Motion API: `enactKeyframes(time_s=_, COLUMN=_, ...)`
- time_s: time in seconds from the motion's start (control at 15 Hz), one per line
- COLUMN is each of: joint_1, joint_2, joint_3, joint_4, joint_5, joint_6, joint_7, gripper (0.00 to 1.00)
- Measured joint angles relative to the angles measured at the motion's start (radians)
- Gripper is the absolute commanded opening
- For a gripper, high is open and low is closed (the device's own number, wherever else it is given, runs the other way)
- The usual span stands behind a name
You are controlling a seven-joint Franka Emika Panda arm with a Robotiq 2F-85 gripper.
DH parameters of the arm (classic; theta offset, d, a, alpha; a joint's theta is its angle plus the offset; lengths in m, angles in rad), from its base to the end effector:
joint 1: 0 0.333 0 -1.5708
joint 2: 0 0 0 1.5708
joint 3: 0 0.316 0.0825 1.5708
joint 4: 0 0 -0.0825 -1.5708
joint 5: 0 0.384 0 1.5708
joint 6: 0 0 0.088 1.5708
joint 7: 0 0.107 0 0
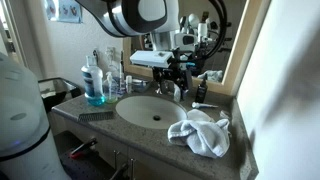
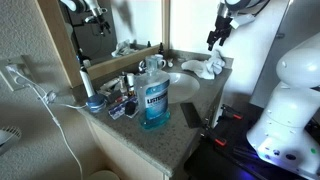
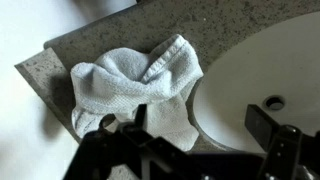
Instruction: Move the toothbrush from left to right then put the lid on the mouthwash
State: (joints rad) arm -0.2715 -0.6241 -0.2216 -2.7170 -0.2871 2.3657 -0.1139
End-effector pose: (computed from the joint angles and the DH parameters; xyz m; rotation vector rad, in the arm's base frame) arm 0.3268 -0.1771 0.4331 2.9403 -0.2611 0.3434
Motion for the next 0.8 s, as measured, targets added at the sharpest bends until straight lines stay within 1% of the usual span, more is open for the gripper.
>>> enactKeyframes(time_s=0.27, joint_1=0.004, joint_2=0.005, joint_3=0.000, joint_4=0.002, joint_5=0.001, joint_6=0.004, joint_7=0.000, gripper=1.00)
enactKeyframes(time_s=0.4, joint_1=0.023, joint_2=0.023, joint_3=0.002, joint_4=0.012, joint_5=0.006, joint_6=0.035, joint_7=-0.007, gripper=1.00)
enactKeyframes(time_s=0.53, joint_1=0.070, joint_2=0.062, joint_3=0.003, joint_4=0.036, joint_5=0.032, joint_6=0.090, joint_7=-0.041, gripper=1.00)
enactKeyframes(time_s=0.8, joint_1=0.217, joint_2=0.184, joint_3=0.005, joint_4=0.123, joint_5=0.140, joint_6=0.168, joint_7=-0.151, gripper=1.00)
